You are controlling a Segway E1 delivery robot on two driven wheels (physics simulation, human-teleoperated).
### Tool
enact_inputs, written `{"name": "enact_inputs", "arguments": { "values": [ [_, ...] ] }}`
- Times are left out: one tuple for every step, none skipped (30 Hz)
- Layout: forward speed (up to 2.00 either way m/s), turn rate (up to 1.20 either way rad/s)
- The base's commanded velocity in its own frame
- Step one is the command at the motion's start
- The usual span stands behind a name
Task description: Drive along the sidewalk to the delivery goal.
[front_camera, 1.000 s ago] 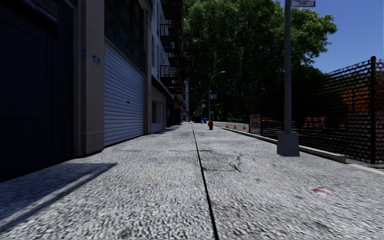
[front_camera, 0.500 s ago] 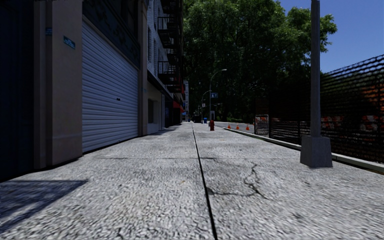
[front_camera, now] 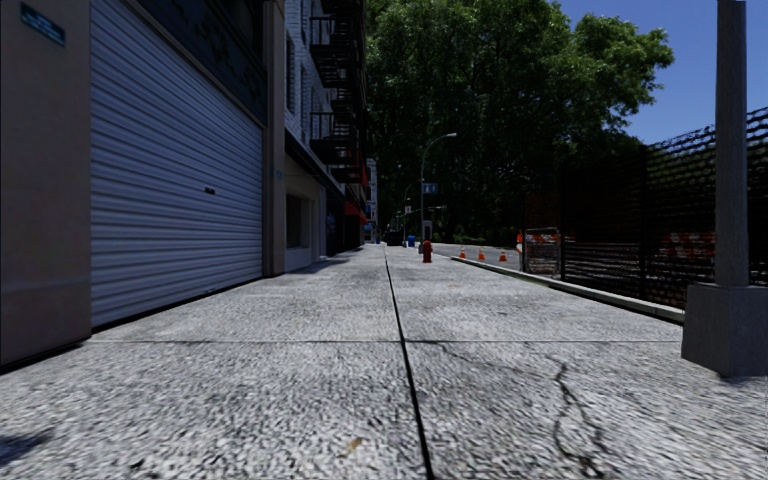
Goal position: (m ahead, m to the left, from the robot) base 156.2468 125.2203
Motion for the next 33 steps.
{"name": "enact_inputs", "arguments": {
  "values": [
    [1.96, 0.0],
    [1.96, 0.0],
    [1.96, 0.0],
    [1.96, 0.0],
    [1.96, 0.0],
    [1.96, 0.0],
    [1.96, 0.0],
    [1.96, 0.0],
    [1.96, 0.0],
    [1.96, 0.0],
    [1.96, 0.0],
    [1.96, 0.0],
    [1.96, 0.0],
    [1.96, 0.0],
    [1.96, 0.0],
    [1.96, 0.0],
    [1.96, 0.0],
    [1.96, 0.0],
    [1.96, 0.0],
    [1.96, 0.0],
    [1.95, 0.0],
    [1.94, 0.0],
    [1.94, 0.0],
    [1.94, 0.0],
    [1.94, 0.0],
    [1.94, 0.0],
    [1.94, 0.0],
    [1.94, 0.0],
    [1.94, 0.0],
    [1.94, 0.0],
    [1.94, 0.0],
    [1.94, 0.0],
    [1.94, 0.0]
  ]
}}
